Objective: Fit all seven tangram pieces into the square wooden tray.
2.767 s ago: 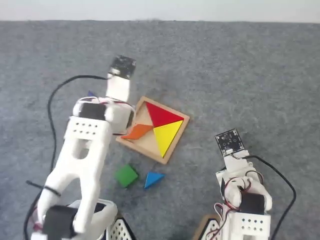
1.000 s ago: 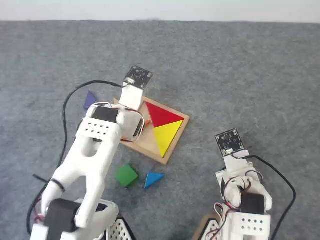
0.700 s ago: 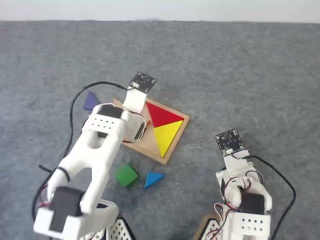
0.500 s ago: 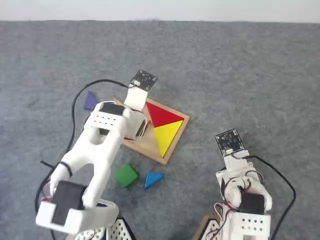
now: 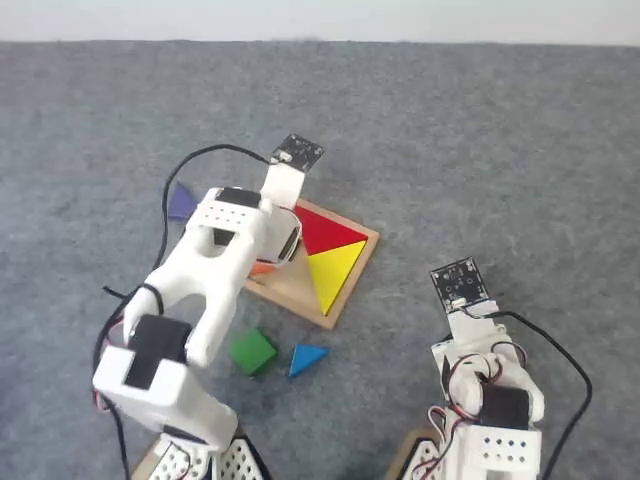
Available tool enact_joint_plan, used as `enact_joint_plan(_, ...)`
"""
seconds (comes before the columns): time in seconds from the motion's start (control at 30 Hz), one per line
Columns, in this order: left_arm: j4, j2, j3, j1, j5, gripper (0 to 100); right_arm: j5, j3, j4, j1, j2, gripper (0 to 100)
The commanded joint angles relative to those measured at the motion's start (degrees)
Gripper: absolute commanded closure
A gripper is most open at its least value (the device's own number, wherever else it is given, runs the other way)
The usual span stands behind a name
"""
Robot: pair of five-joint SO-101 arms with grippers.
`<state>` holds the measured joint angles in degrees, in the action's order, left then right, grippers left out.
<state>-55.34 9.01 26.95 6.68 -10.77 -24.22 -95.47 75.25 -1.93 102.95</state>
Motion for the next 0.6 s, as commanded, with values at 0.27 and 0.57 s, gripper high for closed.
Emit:
enact_joint_plan(0.27,1.3,1.8,-7.8,-1.9,1.1,93,-0.4,-1.0,0.1,0.2,0.9,99.1)
enact_joint_plan(0.57,4.3,-25.0,14.3,-3.3,-1.5,86,-0.4,-1.0,0.1,0.2,0.9,99.1)
